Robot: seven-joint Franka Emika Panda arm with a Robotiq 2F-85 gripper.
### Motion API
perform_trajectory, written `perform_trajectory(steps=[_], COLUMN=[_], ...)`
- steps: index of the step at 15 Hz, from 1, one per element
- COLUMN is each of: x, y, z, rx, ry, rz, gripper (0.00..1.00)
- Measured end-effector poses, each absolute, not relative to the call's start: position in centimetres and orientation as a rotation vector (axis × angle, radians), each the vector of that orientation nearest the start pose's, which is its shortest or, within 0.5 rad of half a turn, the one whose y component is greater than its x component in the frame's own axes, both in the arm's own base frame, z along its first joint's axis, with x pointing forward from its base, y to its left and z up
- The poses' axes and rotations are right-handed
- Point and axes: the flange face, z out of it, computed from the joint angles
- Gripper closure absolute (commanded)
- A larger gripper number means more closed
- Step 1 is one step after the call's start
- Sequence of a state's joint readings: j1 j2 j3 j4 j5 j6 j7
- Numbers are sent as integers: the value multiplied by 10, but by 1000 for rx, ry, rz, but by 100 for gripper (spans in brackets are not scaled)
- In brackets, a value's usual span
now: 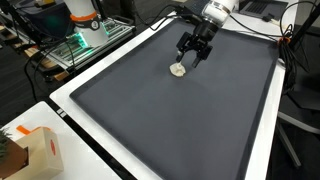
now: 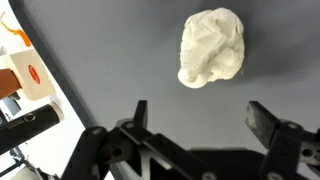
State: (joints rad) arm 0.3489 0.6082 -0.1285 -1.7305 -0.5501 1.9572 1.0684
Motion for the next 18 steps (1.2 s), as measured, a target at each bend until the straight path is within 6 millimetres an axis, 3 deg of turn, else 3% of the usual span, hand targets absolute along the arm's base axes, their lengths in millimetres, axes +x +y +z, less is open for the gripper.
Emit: perform_trajectory(steps=[7, 18], x=[602, 574], y=[136, 154], z=[203, 210], rx=[2365, 2385], ry=[-492, -282], rz=[84, 68], gripper=[0, 0])
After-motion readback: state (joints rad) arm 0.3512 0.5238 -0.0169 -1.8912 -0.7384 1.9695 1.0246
